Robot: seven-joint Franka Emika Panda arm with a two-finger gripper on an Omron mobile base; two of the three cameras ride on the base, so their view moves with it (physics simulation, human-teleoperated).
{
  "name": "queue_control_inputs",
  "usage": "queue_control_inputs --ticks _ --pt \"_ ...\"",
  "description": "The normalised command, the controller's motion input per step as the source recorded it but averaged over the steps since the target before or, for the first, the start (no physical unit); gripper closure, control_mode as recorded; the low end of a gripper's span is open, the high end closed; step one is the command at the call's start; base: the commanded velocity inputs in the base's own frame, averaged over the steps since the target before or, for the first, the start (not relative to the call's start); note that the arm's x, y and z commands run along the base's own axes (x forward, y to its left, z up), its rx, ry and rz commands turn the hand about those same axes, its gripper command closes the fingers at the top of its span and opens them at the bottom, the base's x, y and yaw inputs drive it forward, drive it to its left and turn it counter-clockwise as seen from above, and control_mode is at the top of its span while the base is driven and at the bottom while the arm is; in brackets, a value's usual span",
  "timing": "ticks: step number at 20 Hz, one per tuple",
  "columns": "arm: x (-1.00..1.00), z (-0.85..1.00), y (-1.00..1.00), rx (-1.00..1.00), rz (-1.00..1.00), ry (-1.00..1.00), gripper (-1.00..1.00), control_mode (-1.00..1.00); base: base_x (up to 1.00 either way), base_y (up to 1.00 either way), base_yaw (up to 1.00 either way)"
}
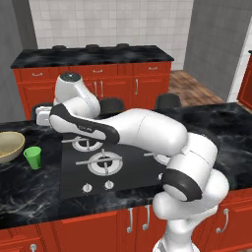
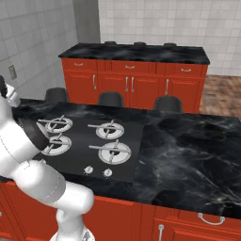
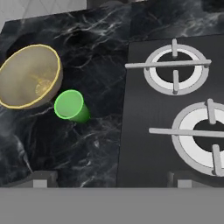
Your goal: Pick the cup and bowl from the counter and place them on the counter next to the sink.
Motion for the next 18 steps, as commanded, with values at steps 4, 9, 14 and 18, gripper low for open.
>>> queue_control_inputs --ticks 4,9,14,18 --pt "0.22 -0.25 0.11 -0.04 0.00 0.00 -1.00 -1.00 0.00 0.00 0.00" --pt "0.24 -0.40 0.05 0.00 0.00 0.05 -1.00 -1.00 0.00 0.00 0.00" --pt "0.06 -0.51 0.19 0.07 0.01 0.06 -1.00 -1.00 0.00 0.00 0.00" --pt "0.03 -0.30 0.23 0.03 0.04 0.03 -1.00 -1.00 0.00 0.00 0.00"
